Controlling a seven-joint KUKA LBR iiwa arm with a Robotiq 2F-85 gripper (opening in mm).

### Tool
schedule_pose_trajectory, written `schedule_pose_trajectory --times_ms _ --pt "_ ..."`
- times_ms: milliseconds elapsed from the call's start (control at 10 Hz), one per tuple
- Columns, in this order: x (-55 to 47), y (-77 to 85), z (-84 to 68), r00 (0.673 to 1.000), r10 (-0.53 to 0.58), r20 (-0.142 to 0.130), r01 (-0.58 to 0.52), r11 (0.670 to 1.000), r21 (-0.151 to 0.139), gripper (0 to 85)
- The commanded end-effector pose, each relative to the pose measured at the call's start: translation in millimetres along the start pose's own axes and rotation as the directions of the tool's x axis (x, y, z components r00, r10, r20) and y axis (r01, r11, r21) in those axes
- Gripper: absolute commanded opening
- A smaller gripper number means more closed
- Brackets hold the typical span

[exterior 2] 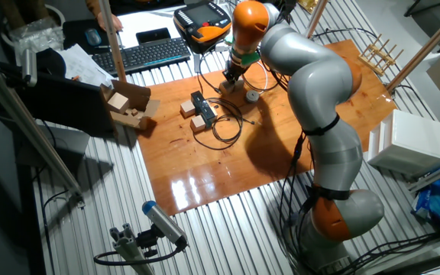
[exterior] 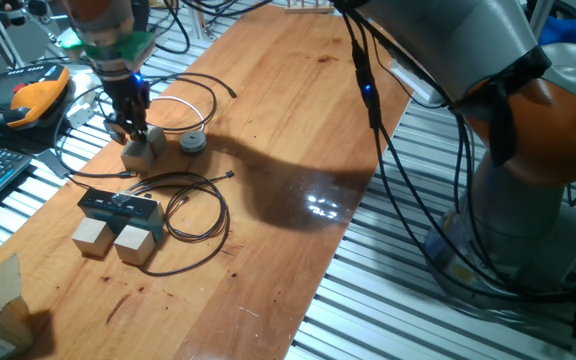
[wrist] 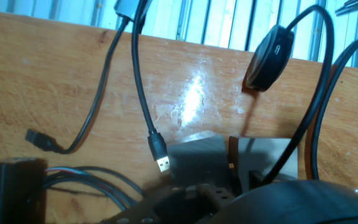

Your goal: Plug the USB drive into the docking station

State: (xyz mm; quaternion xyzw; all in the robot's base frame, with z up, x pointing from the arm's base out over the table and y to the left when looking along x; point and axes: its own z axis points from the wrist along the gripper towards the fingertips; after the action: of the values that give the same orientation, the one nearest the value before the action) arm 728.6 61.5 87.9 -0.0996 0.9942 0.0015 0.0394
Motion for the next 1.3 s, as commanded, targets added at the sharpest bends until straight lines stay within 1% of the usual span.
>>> schedule_pose_trajectory --times_ms 0,100,400,600,800,1000,1200 --pt "0.0 -0.4 0.9 1.0 -0.003 -0.001 0.003 1.0 0.0 51.0" --pt "0.4 -0.6 0.4 1.0 -0.005 -0.007 0.005 1.0 -0.002 34.0" --pt "3.3 -2.7 5.8 1.0 -0.008 0.0 0.008 1.0 0.001 34.0" --pt "4.1 -4.2 6.6 1.0 -0.011 0.0 0.011 1.0 0.001 34.0" --pt "4.4 -4.9 6.5 1.0 -0.028 -0.007 0.028 1.0 0.005 34.0" --pt "4.0 -7.2 6.0 0.999 -0.05 -0.01 0.05 0.999 0.009 0.0" --pt "4.2 -7.9 6.0 0.998 -0.059 -0.009 0.059 0.998 0.005 0.0"
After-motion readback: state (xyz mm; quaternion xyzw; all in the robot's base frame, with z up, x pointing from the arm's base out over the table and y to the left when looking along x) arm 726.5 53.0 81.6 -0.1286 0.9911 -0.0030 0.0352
